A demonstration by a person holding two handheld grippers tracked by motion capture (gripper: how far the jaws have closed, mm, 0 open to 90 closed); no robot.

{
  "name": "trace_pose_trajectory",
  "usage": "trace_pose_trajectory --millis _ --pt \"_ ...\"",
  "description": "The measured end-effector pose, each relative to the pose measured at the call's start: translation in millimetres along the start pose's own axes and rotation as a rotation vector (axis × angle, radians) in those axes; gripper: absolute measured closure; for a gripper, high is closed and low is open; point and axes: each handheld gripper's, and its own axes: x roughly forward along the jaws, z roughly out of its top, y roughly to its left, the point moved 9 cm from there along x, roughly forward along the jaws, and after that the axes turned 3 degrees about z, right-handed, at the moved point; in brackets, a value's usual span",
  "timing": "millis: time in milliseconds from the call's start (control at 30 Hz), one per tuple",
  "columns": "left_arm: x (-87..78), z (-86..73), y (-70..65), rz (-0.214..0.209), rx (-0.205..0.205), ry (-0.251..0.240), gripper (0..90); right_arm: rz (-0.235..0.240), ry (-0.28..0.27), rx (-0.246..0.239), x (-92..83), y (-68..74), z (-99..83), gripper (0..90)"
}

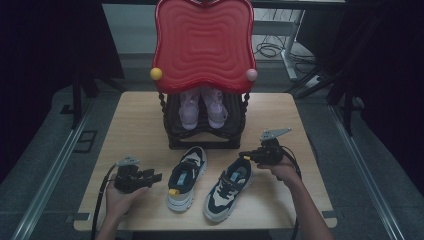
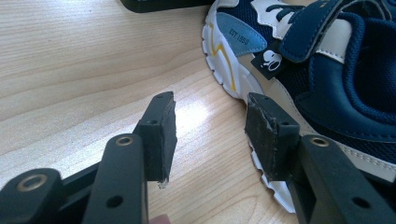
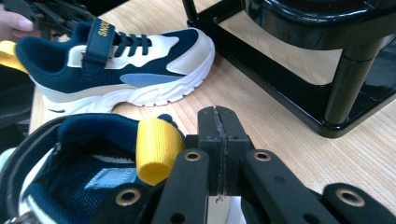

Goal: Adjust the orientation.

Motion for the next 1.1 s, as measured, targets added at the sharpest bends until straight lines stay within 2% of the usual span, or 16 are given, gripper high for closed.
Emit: trace_pose_trajectory --millis 267,600,1100 --pt "0.0 -0.3 -0.3 -0.001 -0.002 0.002 53.5 0.01 0.0 -0.019 -5.2 3.3 -4.1 90.0" --pt "0.2 -0.4 -0.7 -0.004 -0.003 0.004 53.4 -0.008 0.008 -0.045 -14.4 13.5 -13.1 90.0" --pt "1.7 -1.0 -2.5 -0.01 -0.004 0.008 53.4 -0.024 -0.042 -0.04 -41.0 30.2 -39.7 90.0"
